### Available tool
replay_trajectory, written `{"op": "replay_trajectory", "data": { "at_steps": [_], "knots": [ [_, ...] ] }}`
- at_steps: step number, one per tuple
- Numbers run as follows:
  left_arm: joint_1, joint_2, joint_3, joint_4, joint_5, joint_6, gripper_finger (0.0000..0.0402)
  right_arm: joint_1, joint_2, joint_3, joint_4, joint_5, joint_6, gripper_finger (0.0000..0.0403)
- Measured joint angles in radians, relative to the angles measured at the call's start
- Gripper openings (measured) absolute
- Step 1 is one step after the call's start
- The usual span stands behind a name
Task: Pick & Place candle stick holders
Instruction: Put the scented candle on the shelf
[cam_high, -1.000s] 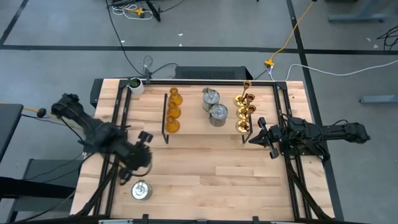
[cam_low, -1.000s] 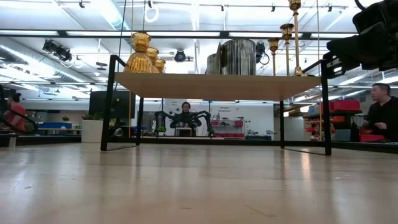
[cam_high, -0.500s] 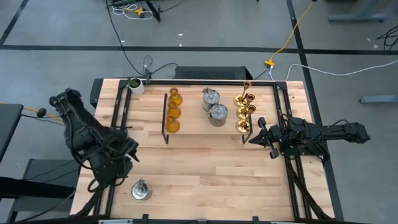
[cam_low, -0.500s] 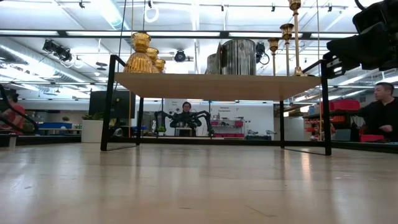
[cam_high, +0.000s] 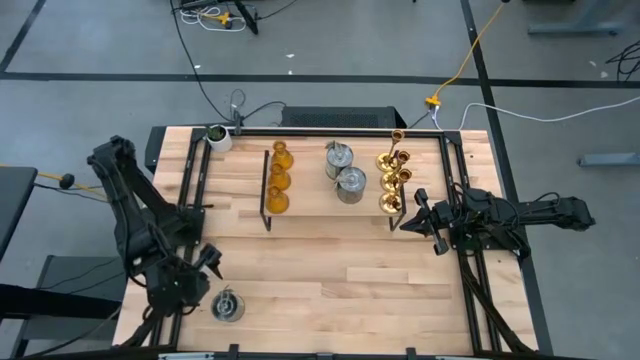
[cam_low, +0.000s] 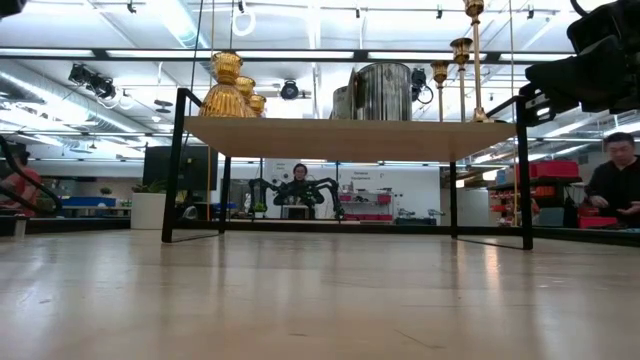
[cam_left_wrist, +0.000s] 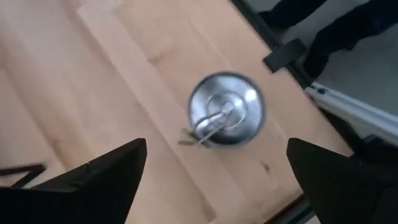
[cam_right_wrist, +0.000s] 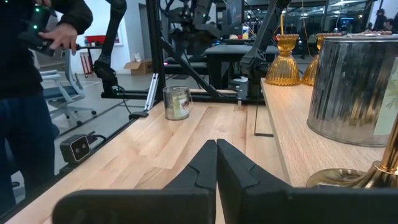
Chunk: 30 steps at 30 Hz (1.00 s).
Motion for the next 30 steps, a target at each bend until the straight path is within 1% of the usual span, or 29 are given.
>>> {"op": "replay_trajectory", "data": {
  "at_steps": [6, 12, 20, 26, 30],
  "knots": [
    [-0.006, 0.024, -0.03, 0.106, -0.001, 0.001, 0.0396, 0.0, 0.0, 0.0, 0.0, 0.0, 0.0, 0.0013],
    [-0.007, 0.093, -0.029, 0.179, 0.019, 0.078, 0.0399, 0.0, 0.0, 0.0, 0.0, 0.0, 0.0, 0.0013],
    [-0.006, 0.195, -0.029, 0.188, 0.054, 0.195, 0.0399, 0.0, 0.0, 0.0, 0.0, 0.0, 0.0, 0.0013],
    [0.006, 0.259, -0.029, 0.19, 0.048, 0.203, 0.0399, 0.0, 0.0, 0.0, 0.0, 0.0, 0.0, 0.0013],
    [0.013, 0.279, -0.029, 0.195, 0.031, 0.203, 0.04, 0.0, 0.0, 0.0, 0.0, 0.0, 0.0, 0.0013]
  ]
}}
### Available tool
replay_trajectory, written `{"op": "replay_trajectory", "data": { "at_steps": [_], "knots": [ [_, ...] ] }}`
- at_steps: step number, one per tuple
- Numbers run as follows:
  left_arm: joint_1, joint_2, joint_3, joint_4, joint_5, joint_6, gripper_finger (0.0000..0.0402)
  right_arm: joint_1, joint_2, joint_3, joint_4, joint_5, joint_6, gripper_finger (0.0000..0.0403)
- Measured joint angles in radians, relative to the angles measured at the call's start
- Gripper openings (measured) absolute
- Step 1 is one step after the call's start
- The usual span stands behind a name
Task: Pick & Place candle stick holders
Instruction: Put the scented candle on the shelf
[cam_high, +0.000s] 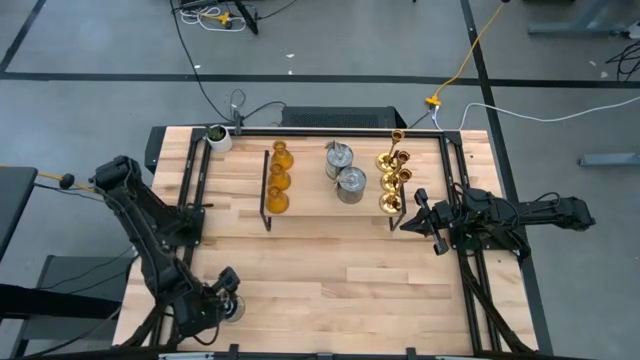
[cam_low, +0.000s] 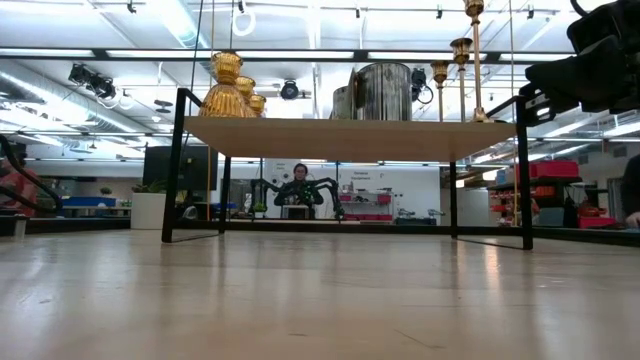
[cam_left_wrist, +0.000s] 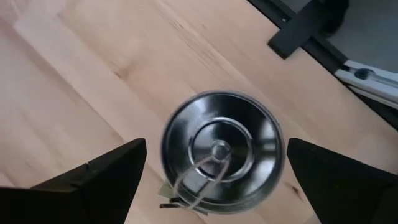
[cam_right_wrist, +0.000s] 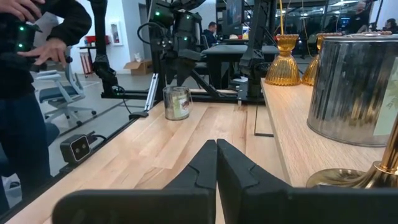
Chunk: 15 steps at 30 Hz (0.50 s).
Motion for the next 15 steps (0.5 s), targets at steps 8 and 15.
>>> {"op": "replay_trajectory", "data": {
  "at_steps": [8, 15],
  "knots": [
    [0.002, 0.002, 0.0, 0.006, -0.013, -0.019, 0.04, 0.0, 0.0, 0.0, 0.0, 0.0, 0.0, 0.0013],
    [0.005, 0.003, 0.0, 0.011, 0.03, -0.022, 0.0399, 0.0, 0.0, 0.0, 0.0, 0.0, 0.0, 0.0013]
  ]
}}
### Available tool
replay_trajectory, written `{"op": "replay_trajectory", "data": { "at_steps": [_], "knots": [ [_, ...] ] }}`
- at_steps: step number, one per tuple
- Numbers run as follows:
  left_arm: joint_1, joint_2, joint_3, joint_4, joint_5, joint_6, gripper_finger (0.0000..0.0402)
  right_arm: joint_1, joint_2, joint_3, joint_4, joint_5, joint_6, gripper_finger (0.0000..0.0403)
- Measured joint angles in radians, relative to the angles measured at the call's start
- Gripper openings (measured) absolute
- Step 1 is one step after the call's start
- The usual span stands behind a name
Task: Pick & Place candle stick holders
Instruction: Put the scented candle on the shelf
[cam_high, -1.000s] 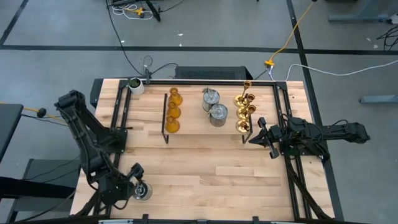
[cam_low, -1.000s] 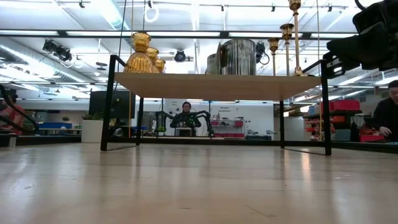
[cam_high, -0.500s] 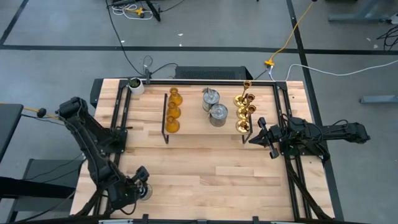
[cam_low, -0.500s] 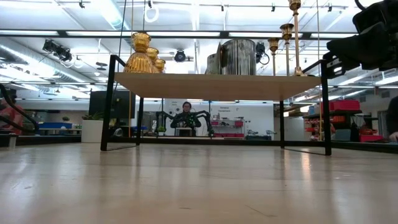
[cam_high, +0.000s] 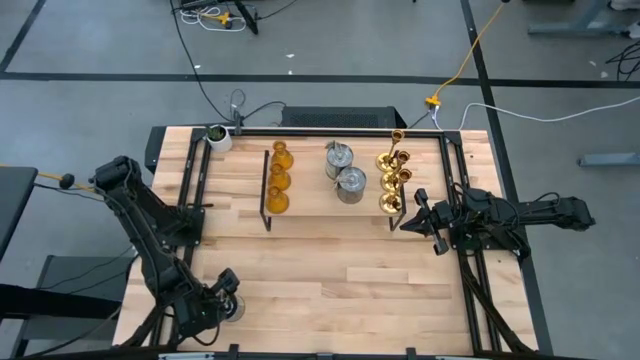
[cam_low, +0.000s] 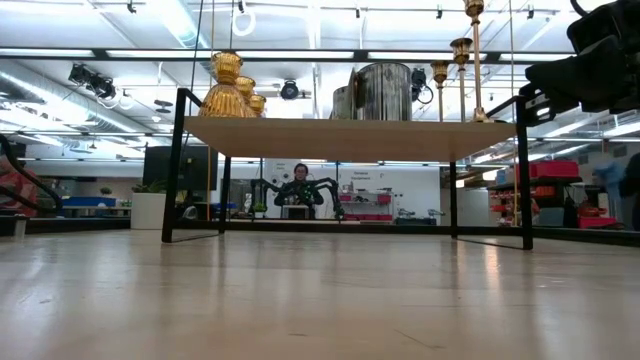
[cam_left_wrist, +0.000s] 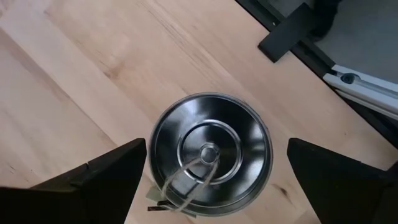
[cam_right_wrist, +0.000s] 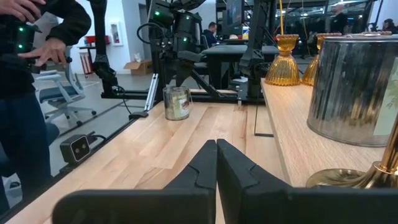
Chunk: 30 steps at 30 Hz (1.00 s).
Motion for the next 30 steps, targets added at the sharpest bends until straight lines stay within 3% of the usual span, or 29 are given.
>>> {"op": "replay_trajectory", "data": {
  "at_steps": [30],
  "knots": [
    [0.033, 0.039, 0.024, -0.029, 0.03, -0.004, 0.0399, 0.0, 0.0, 0.0, -0.001, 0.0, 0.0, 0.0013]
  ]
}}
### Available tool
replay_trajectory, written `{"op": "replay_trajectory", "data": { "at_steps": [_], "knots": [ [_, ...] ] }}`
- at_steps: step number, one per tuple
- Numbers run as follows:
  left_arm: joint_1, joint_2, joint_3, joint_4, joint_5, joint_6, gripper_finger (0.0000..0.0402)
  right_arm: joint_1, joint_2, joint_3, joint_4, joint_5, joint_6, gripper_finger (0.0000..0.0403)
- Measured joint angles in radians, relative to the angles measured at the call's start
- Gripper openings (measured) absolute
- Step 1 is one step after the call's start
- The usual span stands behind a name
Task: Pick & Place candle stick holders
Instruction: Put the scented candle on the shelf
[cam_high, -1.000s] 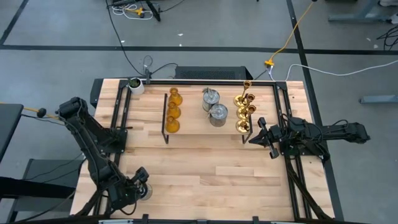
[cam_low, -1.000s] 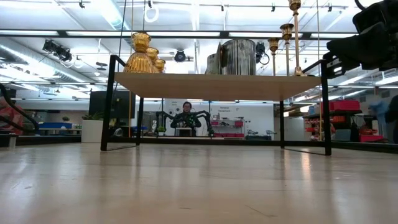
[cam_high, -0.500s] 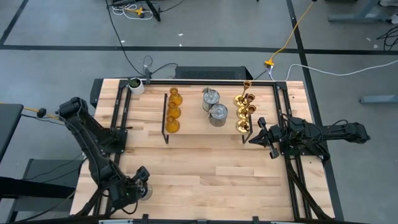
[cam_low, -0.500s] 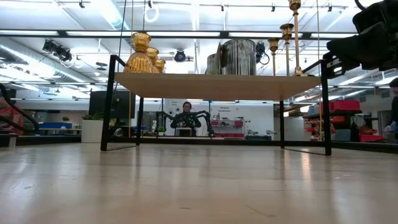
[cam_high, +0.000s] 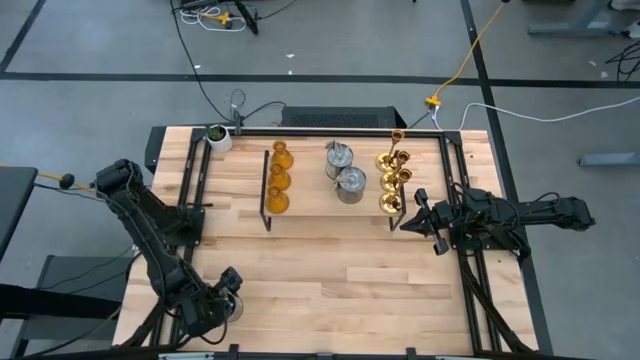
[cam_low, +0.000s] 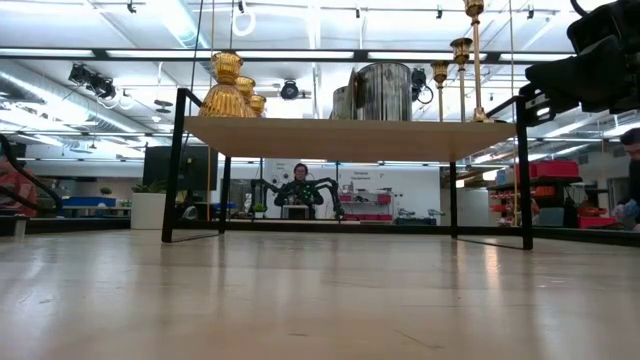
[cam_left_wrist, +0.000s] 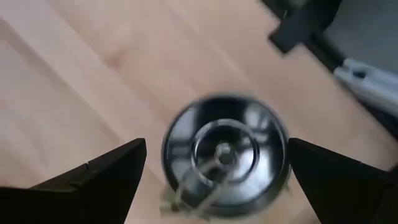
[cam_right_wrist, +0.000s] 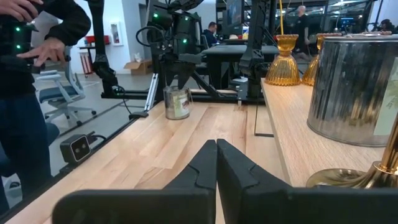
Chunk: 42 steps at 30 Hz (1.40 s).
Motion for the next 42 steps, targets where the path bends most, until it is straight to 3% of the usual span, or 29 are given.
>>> {"op": "replay_trajectory", "data": {
  "at_steps": [6, 42],
  "knots": [
    [0.006, -0.001, 0.037, -0.067, 0.008, -0.005, 0.0399, 0.0, 0.0, 0.0, 0.0, 0.0, 0.0, 0.0013],
    [0.006, 0.027, 0.009, -0.019, 0.04, -0.001, 0.0399, 0.0, 0.0, 0.0, 0.0, 0.0, 0.0, 0.0013]
  ]
}}
